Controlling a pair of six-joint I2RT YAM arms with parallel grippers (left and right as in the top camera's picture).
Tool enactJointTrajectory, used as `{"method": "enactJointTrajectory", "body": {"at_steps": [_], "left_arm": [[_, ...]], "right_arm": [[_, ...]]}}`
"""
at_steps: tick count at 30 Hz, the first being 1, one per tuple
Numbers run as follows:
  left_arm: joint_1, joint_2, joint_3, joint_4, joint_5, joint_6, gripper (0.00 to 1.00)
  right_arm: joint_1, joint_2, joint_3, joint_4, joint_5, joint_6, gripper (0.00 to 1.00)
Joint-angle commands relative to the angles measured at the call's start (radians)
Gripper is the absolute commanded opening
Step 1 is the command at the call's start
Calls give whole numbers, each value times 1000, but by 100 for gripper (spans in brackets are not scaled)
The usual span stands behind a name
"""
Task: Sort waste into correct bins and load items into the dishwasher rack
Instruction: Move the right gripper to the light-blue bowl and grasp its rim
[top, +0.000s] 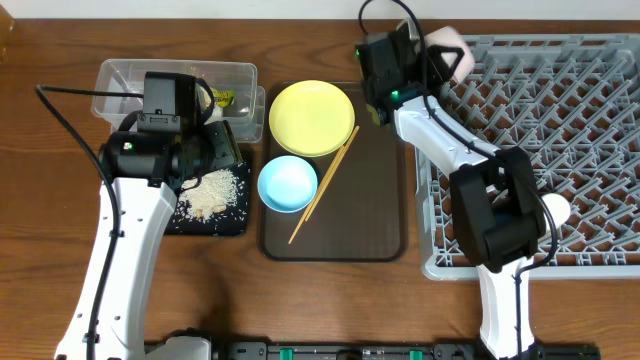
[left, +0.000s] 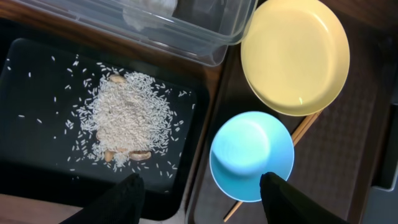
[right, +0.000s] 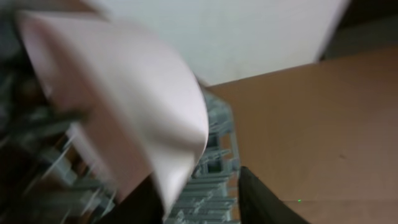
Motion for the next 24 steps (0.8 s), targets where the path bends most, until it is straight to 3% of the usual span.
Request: {"method": "enactJointTrajectory", "body": {"at_steps": [1,6,7,8,9,15,21,24], "left_arm": [[4,-1,7,-3,-5,-9,63],[4,-1,7,-3,-5,-9,63],[4,-1,7,-3,-5,-9,63],[4,-1,7,-3,-5,-10,63],[4,-1,7,-3,-5,-10,63],[4,-1,7,-3,-5,-9,63],[4,-1,7,-5,-12,-9,63],[5,-1,7,-18,-84,-20,63]], "right_arm": [[-2,-76,3,-128,-175,235,43],[-21,-167,3,-274,-364,377,58],[-27,-193,3,-291,-397,380,67],[-31,-212,3,-303,-422,380,86],[-36,-231,3,-314,-444,380,99],[-64,-358,3,-397,-686,379,99],[-56,-418,3,-492,-1184,379,99],[-43,-406,3,-517,-1465,380,99]]}}
